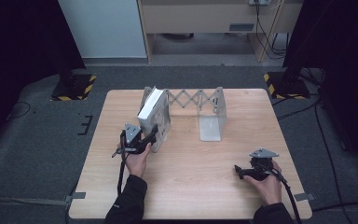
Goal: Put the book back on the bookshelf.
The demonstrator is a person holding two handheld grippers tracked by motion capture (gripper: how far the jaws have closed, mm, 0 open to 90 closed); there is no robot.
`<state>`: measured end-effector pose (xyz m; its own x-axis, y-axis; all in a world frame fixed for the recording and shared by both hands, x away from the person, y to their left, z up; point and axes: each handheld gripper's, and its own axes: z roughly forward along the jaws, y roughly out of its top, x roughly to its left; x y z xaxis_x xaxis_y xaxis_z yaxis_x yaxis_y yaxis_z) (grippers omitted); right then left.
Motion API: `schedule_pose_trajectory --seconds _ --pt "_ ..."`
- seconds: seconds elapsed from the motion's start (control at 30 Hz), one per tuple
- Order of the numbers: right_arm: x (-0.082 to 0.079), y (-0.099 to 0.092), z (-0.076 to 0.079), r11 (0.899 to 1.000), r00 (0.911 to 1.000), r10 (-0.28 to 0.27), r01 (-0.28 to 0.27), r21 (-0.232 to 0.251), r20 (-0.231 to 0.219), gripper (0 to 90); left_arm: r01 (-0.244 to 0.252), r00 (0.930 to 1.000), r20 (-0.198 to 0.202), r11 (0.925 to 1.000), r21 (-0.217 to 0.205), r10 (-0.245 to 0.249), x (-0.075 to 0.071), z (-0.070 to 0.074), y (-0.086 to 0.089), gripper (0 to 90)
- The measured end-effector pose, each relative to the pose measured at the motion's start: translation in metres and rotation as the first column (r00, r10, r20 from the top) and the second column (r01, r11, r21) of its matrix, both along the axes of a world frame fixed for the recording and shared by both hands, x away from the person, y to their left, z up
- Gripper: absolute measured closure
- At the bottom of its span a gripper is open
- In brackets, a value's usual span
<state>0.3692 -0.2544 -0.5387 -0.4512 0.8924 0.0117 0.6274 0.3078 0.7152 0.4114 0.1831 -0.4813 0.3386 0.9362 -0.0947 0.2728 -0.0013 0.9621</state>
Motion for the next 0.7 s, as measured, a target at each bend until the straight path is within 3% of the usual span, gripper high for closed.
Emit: schedule_pose_trajectory --seconds 0.1,0.4,0.7 --pt "0.0 0.0 0.0 1.0 1.0 0.0 0.0 -0.001 0.0 5.9 -0.027 0.9996 0.013 0.9993 0.027 0.027 -0.002 0.0 -0.004 51.6" --pt "0.001 0.0 0.0 1.0 1.0 0.008 -0.008 -0.005 0.0 5.8 -0.043 0.999 -0.003 0.999 0.006 0.043 0.009 0.004 0.005 52.3" --pt "0.001 0.0 0.0 1.0 1.0 0.004 -0.004 -0.004 0.001 5.7 -0.063 0.9978 0.022 0.997 0.044 0.062 0.023 0.002 -0.013 52.1"
